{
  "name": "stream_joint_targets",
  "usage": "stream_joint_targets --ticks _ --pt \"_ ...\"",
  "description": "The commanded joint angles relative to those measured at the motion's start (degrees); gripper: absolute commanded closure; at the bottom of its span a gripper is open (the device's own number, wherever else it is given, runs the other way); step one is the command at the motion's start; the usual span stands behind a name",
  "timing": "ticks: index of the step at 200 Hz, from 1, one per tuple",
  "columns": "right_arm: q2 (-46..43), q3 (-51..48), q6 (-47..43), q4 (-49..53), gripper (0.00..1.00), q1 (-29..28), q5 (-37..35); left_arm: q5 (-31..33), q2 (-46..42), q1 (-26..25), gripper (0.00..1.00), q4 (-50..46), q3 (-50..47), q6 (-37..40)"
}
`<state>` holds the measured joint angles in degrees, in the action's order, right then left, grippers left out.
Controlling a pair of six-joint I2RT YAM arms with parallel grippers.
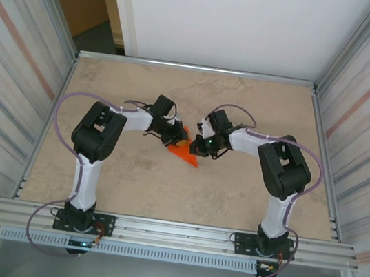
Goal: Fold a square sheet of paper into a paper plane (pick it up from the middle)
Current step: Fourth fold the wing at the center of the table.
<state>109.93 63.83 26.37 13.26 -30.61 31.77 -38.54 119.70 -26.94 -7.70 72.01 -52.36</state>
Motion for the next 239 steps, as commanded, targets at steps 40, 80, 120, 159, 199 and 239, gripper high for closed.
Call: stream_joint_targets --ticks 40,80,120,159,199,239 --pt "4.75 -0.76 0.26 5.07 0.96 0.57 -3.57 2.51 -2.29 -0.27 0.9 0.55 -3.49 0.0" --pt "6.35 -0.02 0.34 8.33 0.97 -0.21 -7.16 3.43 -7.03 -2.3 0.89 7.66 -7.19 2.1" --pt "6.67 0.25 0.53 9.06 0.98 -0.15 -7.91 3.23 -7.56 -3.07 0.89 11.62 -10.0 2.86" --pt "6.86 0.74 0.49 9.94 0.98 -0.13 -8.36 5.12 -6.03 -3.28 0.89 9.43 -9.54 4.68" --pt "7.47 0.23 0.44 11.81 0.98 -0.06 -10.86 10.54 -4.81 -2.3 0.91 2.58 -6.93 8.02" --pt "8.65 -1.2 0.52 13.61 0.99 0.02 -13.85 12.16 -3.69 0.79 0.91 -0.74 -5.36 11.53"
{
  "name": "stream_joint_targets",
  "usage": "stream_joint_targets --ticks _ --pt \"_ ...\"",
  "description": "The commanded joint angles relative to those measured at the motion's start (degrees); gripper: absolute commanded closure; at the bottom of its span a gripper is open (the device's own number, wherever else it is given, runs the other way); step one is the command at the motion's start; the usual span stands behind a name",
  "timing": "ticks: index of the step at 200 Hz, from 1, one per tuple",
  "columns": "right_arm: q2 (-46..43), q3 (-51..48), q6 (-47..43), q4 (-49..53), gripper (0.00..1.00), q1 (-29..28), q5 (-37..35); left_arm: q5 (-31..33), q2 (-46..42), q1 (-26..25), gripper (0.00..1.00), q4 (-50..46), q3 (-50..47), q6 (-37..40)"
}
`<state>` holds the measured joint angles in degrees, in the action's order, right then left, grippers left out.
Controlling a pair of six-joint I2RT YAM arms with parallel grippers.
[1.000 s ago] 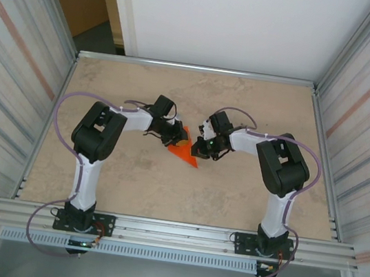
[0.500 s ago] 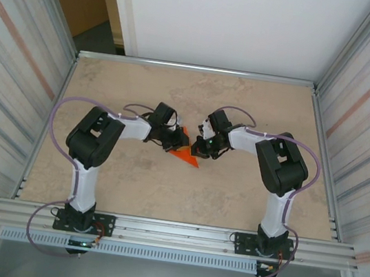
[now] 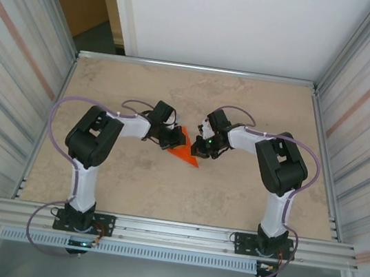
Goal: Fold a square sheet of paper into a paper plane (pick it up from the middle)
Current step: Fourth fold the wing at the center of the table.
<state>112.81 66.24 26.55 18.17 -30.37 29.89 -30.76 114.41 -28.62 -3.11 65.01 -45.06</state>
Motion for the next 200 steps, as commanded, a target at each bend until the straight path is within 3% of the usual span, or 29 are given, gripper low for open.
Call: stream_joint_targets --ticks 1,110,160,200 --pt "5.8 -3.68 0.35 8.75 0.99 -0.17 -12.06 4.48 1.6 2.54 0.91 -5.41 1.75 4.34" --pt "5.07 -4.43 0.54 8.72 0.99 0.07 -12.55 7.58 0.92 14.03 0.91 -14.2 9.83 12.45" --pt "4.77 -4.59 0.7 8.37 0.99 0.14 -12.22 5.43 -7.63 7.48 0.9 -9.74 4.78 7.69" --pt "4.72 -4.54 0.86 8.01 0.99 0.21 -11.22 3.21 -4.36 2.75 0.91 -3.0 1.15 1.78"
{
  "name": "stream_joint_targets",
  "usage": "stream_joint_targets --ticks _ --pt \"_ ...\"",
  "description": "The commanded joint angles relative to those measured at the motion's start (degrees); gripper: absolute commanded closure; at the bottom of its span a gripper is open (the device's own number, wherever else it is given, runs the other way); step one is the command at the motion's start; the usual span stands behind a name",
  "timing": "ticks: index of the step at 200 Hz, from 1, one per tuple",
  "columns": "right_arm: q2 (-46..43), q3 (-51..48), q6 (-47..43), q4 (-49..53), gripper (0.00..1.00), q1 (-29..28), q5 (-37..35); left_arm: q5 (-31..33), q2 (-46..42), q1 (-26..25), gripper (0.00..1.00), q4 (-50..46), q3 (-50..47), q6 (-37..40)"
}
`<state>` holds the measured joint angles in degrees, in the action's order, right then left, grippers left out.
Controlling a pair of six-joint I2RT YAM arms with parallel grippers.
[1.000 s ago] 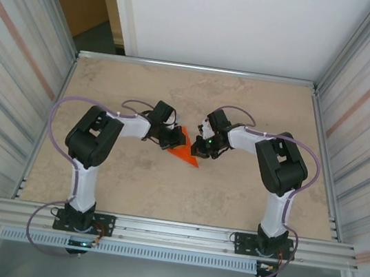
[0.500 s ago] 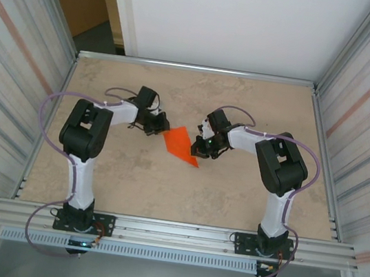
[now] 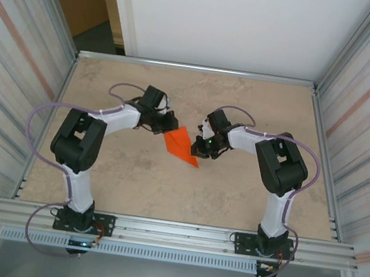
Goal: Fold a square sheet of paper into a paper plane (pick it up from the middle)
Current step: Fourth fold the wing at the center of the table.
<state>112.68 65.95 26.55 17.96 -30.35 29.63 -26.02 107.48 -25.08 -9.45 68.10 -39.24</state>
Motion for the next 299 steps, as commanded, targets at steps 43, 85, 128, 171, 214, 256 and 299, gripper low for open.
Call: stream_joint_targets --ticks 43,85,128,171,214,256,299 --pt "3.46 -4.25 0.9 7.16 0.99 0.37 -9.3 -0.69 6.39 -1.37 0.92 1.3 0.8 -3.4" --pt "-1.2 -2.1 0.16 4.45 0.96 0.51 -3.19 2.51 8.54 -1.29 0.94 -4.35 1.73 -1.89" --pt "-3.81 3.78 0.01 2.11 0.86 0.47 1.76 2.67 9.58 -1.24 0.95 -6.41 1.29 -2.5" --pt "-1.09 4.28 -0.35 2.35 0.86 0.07 1.25 2.38 9.39 -1.29 0.95 -7.59 2.29 -2.46" --pt "1.73 4.53 -1.93 3.92 0.89 -0.23 5.65 2.31 10.19 -1.24 0.95 -8.77 3.17 -3.27" --pt "2.86 3.48 -3.19 6.18 0.92 -0.13 6.64 2.64 10.78 -1.29 0.95 -10.28 3.51 -4.21" --pt "-0.91 -3.34 -4.47 6.57 0.92 0.63 7.07 3.07 11.53 -0.85 0.95 -11.86 3.79 -4.96"
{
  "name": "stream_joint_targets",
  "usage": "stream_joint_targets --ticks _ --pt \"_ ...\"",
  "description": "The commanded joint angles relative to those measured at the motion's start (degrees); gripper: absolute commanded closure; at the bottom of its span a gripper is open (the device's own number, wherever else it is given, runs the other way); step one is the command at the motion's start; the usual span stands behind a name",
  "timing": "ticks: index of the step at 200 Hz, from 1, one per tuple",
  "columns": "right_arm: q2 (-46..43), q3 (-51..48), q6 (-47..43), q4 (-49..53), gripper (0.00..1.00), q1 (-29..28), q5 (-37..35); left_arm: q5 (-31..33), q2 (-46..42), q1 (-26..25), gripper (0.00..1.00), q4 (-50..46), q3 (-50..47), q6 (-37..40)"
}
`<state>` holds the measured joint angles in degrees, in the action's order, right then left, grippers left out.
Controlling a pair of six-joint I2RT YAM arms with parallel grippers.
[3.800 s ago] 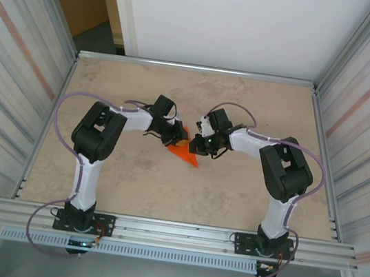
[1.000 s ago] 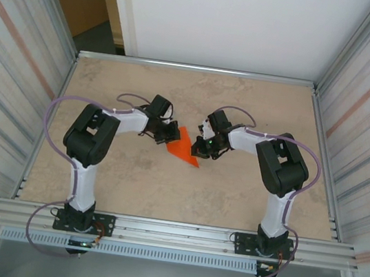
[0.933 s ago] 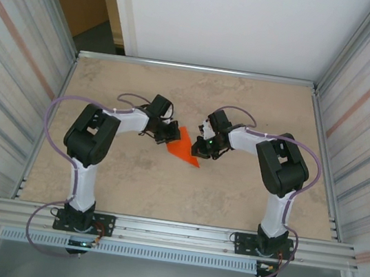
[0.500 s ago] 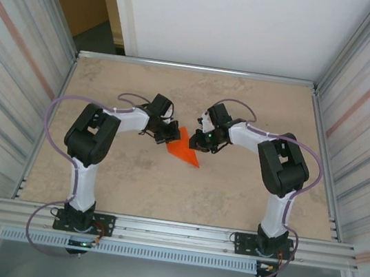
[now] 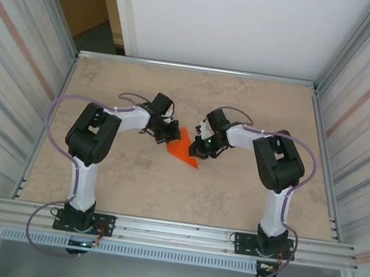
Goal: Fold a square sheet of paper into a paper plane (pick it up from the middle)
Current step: Fourth fold the wing at the center of the table.
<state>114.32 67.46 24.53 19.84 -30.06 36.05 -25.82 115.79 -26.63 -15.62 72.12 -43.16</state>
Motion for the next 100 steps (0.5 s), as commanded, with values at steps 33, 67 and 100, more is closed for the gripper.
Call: stream_joint_targets --ticks 33,67,100 --pt "-6.95 -11.18 -3.0 5.44 0.92 2.4 -0.02 3.07 3.65 1.06 0.95 -6.44 -0.18 -1.38" --pt "-11.37 -14.52 -3.21 6.4 0.92 3.79 -0.71 2.3 3.75 1.16 0.95 -6.13 0.26 -1.38" --pt "-16.99 -14.58 -1.25 3.15 0.89 5.42 -0.88 -2.14 1.19 1.07 0.92 -3.02 1.27 -1.37"
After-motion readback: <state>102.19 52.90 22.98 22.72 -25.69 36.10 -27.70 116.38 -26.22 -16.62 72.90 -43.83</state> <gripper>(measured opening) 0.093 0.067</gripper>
